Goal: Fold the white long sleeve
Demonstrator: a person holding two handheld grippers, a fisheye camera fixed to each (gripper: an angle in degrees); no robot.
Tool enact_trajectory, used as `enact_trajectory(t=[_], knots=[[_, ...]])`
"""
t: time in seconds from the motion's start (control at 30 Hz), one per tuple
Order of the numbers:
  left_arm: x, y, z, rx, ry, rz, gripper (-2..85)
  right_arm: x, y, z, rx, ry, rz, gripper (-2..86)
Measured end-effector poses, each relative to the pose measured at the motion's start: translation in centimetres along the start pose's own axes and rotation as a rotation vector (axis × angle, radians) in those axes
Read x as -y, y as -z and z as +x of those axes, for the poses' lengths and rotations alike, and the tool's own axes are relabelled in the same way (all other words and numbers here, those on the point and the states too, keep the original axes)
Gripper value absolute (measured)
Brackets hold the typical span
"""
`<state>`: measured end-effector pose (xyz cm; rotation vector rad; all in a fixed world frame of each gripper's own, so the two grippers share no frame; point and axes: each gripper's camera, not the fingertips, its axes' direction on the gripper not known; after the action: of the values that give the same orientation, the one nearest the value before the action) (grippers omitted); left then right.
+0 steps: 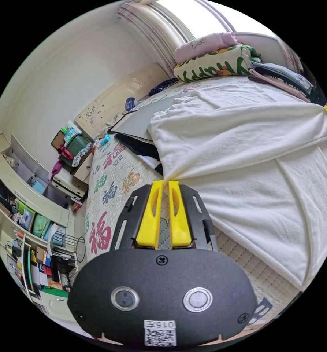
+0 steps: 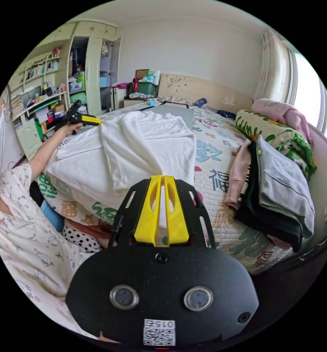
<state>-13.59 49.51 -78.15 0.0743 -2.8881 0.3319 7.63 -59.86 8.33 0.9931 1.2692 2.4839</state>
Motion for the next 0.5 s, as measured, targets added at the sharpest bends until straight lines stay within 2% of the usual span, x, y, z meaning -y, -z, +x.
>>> enact_trajectory(t=[0.17, 0.4, 0.5], knots=[[0.4, 0.0, 1.2, 0.017, -0.026, -0.007, 1.6, 1.8, -2.3, -2.9, -0.103, 0.064, -0.162, -0.6], [0.8, 0.3, 1.7, 0.011, -0.033, -0.008, 1.5, 2.8, 1.2, -3.3, -0.005, 0.035, -0.163, -0.4], [1.0, 0.5, 1.9, 0.006, -0.035, -0.013, 1.5, 3.8, 4.3, -3.5, 0.029, 0.027, -0.084, 0.1]])
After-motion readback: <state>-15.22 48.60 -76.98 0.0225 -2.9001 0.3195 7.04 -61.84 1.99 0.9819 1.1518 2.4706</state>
